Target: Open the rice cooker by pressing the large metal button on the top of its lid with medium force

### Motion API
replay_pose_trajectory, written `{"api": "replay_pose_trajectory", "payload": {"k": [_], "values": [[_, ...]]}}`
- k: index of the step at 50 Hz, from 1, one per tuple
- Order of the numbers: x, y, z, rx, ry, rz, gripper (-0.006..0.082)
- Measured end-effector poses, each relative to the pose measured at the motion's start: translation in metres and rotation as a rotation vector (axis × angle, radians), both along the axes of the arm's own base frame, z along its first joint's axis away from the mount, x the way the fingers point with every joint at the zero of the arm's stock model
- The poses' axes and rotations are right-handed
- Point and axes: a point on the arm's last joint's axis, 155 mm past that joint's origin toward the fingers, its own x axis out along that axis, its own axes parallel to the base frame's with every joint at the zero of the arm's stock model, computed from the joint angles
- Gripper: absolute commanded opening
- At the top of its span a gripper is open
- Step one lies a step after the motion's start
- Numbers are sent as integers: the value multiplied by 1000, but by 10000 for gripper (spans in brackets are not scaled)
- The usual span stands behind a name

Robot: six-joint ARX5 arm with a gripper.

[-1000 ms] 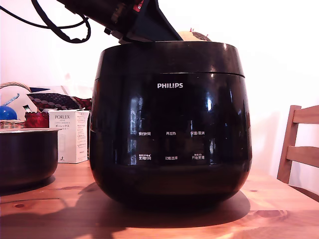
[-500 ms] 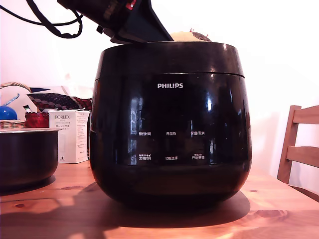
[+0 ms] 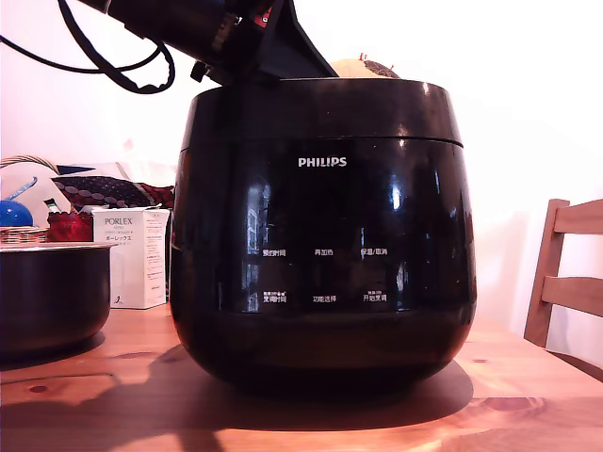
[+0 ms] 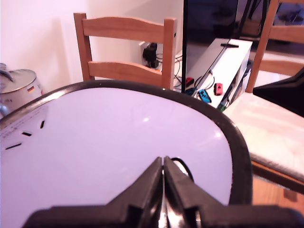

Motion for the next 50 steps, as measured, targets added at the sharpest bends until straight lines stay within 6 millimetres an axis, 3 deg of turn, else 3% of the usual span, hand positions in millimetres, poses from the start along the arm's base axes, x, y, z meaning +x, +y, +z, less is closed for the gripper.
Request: {"api": "replay_pose_trajectory", "payload": {"k": [25,50], "values": [[9,1,11,-54,-27,-11,-20],[34,18,25,-90,-70,65,-20]]}}
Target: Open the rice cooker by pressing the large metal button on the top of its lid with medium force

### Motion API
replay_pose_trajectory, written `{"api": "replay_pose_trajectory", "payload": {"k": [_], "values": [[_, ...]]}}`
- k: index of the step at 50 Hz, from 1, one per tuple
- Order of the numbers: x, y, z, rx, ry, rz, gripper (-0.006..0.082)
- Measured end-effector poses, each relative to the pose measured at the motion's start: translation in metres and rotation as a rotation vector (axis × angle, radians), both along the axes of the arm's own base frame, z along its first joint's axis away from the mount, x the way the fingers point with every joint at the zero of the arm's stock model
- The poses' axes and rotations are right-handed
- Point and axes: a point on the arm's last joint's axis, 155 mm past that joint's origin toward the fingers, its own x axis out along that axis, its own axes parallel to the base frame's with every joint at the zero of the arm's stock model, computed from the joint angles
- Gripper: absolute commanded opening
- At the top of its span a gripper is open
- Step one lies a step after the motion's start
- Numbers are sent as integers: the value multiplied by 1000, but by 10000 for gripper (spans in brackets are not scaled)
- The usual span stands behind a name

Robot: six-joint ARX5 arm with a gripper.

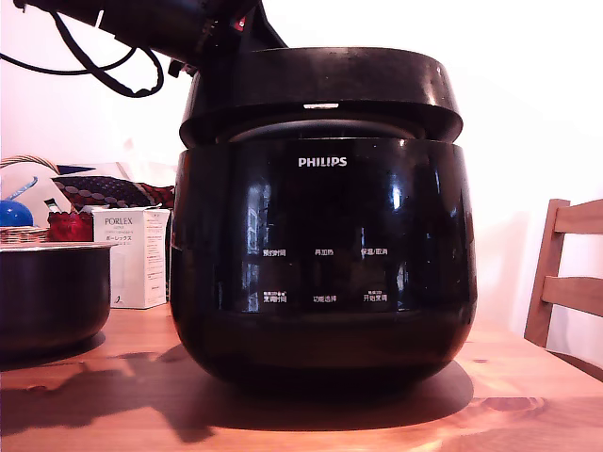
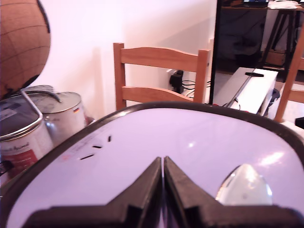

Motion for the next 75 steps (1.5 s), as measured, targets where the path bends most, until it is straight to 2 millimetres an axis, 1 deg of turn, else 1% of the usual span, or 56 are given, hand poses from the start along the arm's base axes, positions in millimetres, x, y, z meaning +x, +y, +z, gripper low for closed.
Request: {"api": "replay_pose_trajectory", "payload": {"k": [9,14,22,29,33,42,49,56,65,70,75], "values": [[3,4,1,-1,-1,11,-20],[3,7,5,-7,-9,18,-20],[-3,16,21,-29,-20,28,-20],[-11,23,32,-34,-22,36,-20],[-12,27,39,-42,-38,53,-20],[-19,40,64,-74,-81,91,-20],[-26,56,84,-96,-118,136,-20],[-31,77,103,-116,-152,213,-20],[-46,107,129,-150,-201,292,-20],[-53,122,133,-148,-203,334,-20],[-53,136,130,-131,-194,383,-20]]}}
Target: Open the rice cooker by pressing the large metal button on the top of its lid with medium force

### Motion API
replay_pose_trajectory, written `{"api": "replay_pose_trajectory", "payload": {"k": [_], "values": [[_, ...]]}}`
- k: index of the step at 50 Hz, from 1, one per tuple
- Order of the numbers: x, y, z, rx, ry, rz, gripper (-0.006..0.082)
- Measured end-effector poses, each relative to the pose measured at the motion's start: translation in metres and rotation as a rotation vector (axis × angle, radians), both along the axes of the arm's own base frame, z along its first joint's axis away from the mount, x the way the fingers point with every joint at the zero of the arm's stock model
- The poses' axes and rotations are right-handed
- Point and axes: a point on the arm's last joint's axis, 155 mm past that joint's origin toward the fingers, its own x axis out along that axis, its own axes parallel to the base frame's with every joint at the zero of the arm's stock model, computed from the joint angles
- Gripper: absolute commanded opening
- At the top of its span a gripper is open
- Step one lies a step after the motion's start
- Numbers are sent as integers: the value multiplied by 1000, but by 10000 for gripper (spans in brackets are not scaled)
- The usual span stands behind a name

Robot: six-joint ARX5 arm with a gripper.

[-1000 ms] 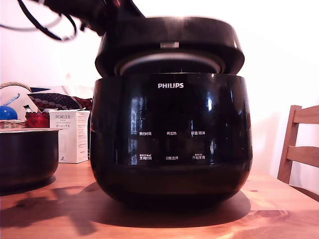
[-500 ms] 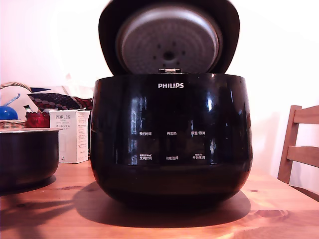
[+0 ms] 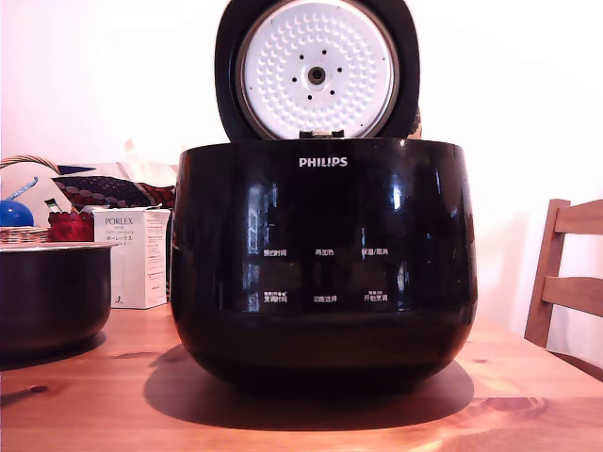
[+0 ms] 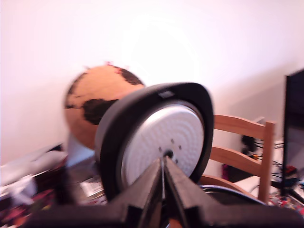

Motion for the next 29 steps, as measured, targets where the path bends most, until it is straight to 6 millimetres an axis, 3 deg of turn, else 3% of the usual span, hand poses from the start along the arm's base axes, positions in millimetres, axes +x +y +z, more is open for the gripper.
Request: {"api": "replay_pose_trajectory", "payload": {"k": [16,29], "values": [[14,55,6,61,-50,239,-20],[20,68,7,69,-60,290,-20]]}}
